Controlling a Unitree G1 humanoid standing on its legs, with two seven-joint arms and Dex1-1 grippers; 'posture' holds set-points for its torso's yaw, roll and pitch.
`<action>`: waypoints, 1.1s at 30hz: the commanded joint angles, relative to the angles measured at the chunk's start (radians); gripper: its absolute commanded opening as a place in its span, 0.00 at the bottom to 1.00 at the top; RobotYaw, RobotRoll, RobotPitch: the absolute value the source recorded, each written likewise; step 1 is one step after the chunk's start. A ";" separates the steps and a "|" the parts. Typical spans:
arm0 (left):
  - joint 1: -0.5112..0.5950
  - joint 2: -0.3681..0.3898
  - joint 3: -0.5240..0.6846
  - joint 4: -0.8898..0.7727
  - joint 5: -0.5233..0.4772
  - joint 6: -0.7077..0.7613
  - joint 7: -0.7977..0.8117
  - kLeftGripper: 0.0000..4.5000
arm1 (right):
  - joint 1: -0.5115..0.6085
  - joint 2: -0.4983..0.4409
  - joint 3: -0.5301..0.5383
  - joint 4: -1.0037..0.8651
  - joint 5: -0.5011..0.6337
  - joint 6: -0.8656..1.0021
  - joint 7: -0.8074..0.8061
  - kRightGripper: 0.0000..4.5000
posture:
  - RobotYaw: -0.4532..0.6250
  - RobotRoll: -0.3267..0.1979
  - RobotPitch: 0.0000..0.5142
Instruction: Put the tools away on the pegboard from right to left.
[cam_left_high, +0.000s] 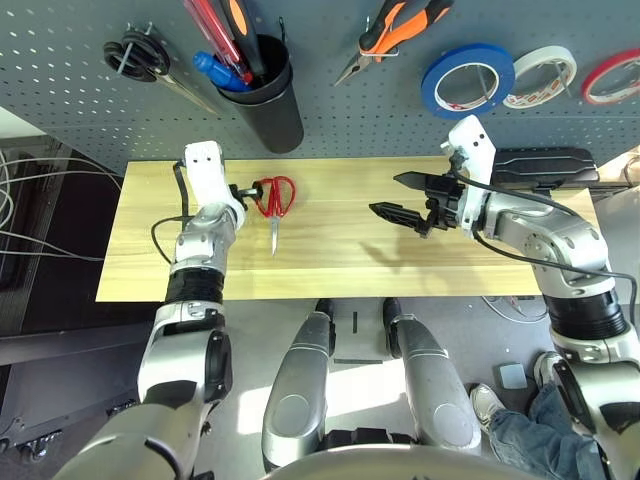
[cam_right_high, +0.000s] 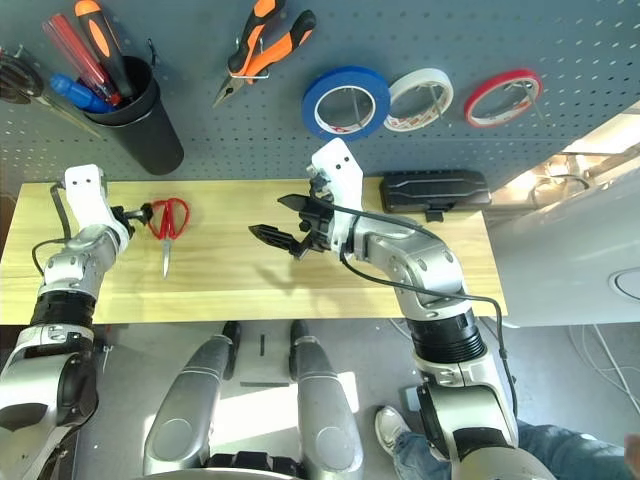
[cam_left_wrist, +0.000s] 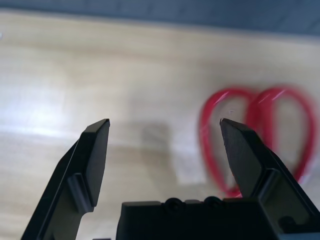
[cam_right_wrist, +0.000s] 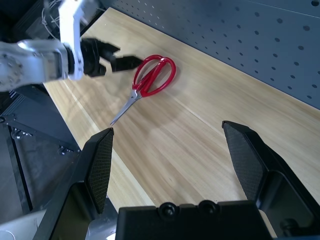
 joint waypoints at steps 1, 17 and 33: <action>-0.018 -0.003 -0.011 0.146 0.024 -0.059 0.014 1.00 | 0.001 0.010 0.006 -0.004 -0.001 -0.012 -0.008 1.00 | 0.43 0.62 0.89; -0.107 -0.023 -0.010 0.430 0.025 -0.082 -0.065 0.87 | 0.016 0.009 0.007 -0.017 0.001 -0.012 -0.019 1.00 | 0.41 0.62 0.92; 0.032 -0.043 0.045 0.169 -0.058 -0.009 -0.104 0.00 | -0.031 0.051 0.018 0.085 -0.031 -0.140 -0.004 1.00 | 0.47 0.62 0.82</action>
